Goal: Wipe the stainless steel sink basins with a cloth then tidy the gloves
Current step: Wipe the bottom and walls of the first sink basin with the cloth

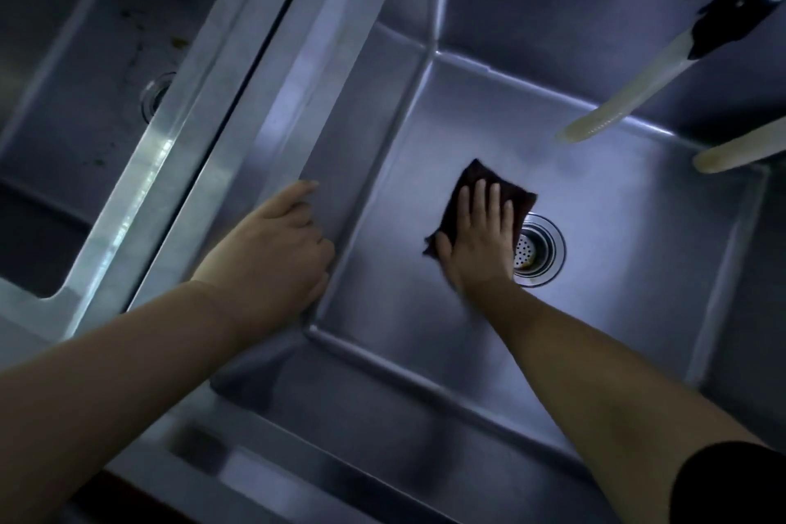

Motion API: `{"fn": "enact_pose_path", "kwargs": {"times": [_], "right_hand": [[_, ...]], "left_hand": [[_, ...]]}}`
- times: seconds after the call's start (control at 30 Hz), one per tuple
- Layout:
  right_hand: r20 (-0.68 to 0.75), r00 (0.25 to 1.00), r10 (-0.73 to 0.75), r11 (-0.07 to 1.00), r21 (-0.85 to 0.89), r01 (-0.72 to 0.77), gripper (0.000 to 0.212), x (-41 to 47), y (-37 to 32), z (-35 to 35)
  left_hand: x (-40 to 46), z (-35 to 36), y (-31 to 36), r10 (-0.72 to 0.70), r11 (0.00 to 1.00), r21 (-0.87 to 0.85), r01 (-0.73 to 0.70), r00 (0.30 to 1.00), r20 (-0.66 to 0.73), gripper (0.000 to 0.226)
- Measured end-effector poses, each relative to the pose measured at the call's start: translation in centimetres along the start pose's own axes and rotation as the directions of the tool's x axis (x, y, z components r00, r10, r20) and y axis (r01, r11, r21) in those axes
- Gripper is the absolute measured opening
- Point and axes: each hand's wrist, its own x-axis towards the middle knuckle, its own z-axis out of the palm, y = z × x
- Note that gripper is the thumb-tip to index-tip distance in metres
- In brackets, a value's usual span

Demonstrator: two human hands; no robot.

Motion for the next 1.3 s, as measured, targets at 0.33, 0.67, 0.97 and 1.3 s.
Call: {"fn": "enact_pose_path", "kwargs": {"times": [0.33, 0.67, 0.97, 1.3], "right_hand": [[0.084, 0.981, -0.176, 0.984, 0.052, 0.172, 0.076, -11.4, 8.6, 1.0], [0.035, 0.992, 0.123, 0.992, 0.009, -0.124, 0.059, -5.3, 6.9, 0.8], [0.029, 0.996, -0.087, 0.983, 0.167, 0.081, 0.049, -5.2, 8.8, 1.4], [-0.003, 0.943, -0.332, 0.939, 0.099, 0.330, 0.055, -6.5, 12.0, 0.6]], "left_hand": [[0.3, 0.1, 0.5, 0.059, 0.992, 0.112, -0.065, 0.997, 0.049, 0.011], [5.0, 1.9, 6.3, 0.000, 0.993, -0.112, 0.043, 0.935, 0.355, 0.022], [15.2, 7.4, 14.7, 0.017, 0.908, -0.403, 0.114, 0.952, 0.307, 0.059], [17.7, 9.5, 15.2, 0.042, 0.900, -0.416, 0.131, 0.923, 0.383, 0.084]]}}
